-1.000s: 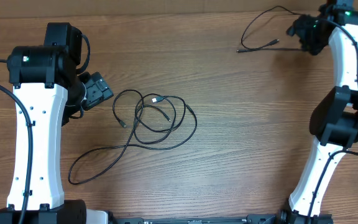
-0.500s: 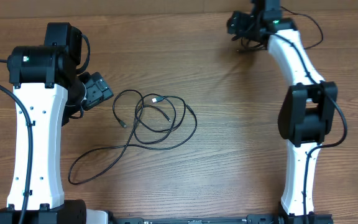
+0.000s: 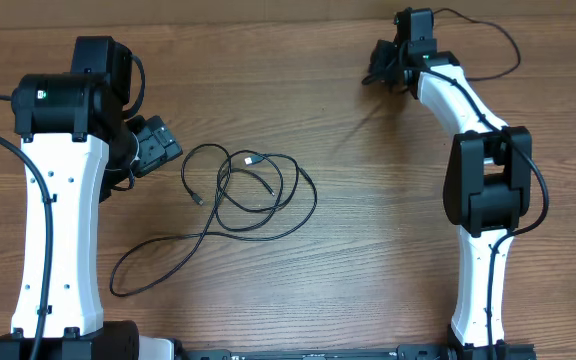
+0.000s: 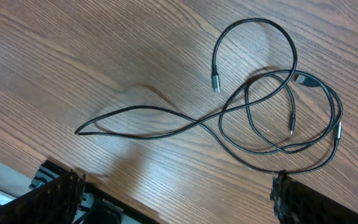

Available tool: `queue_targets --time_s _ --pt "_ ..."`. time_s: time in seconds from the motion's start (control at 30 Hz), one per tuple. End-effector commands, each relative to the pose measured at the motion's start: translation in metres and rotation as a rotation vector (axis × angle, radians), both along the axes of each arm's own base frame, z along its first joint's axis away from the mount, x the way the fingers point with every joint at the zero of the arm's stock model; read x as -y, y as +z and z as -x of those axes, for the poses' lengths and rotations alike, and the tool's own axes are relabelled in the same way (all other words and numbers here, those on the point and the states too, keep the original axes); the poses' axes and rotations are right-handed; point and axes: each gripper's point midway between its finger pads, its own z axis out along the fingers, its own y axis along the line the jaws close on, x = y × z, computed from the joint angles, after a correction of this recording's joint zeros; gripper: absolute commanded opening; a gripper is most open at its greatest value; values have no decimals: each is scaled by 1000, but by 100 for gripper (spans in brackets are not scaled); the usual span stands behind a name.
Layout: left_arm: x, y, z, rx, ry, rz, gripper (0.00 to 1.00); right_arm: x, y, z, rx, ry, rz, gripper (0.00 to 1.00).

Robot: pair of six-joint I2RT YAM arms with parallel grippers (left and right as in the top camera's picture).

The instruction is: Untangle cables

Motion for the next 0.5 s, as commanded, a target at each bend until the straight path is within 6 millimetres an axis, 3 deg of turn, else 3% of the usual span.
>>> queue_targets --time_s 0.0,0.1,0.13,0.2,0.23,0.27,0.3,0.37,0.43,0.47 --pt "0 -3 0 -10 -6 1 100 9 7 2 -2 -25 19 22" --pt "0 -3 0 -10 -5 1 99 27 24 -1 16 -77 62 17" --pt "0 -3 0 -10 -6 1 100 45 49 -7 50 -119 98 15" --pt "0 -3 0 -10 -5 1 99 58 77 -11 88 -114 123 14" --pt "0 -3 0 -10 -6 1 100 74 105 -13 118 -105 155 15" --pt "0 -3 0 -10 -5 1 100 79 112 -12 121 -99 169 19" --pt "0 -3 0 -10 -6 1 99 85 117 -11 118 -96 182 32" --pt "0 -3 0 -10 -6 1 100 91 113 -6 86 -80 202 78" --pt "0 -3 0 -10 -6 1 100 94 100 4 28 -64 213 97" --pt "0 -3 0 -10 -6 1 100 93 94 7 8 -59 210 100"
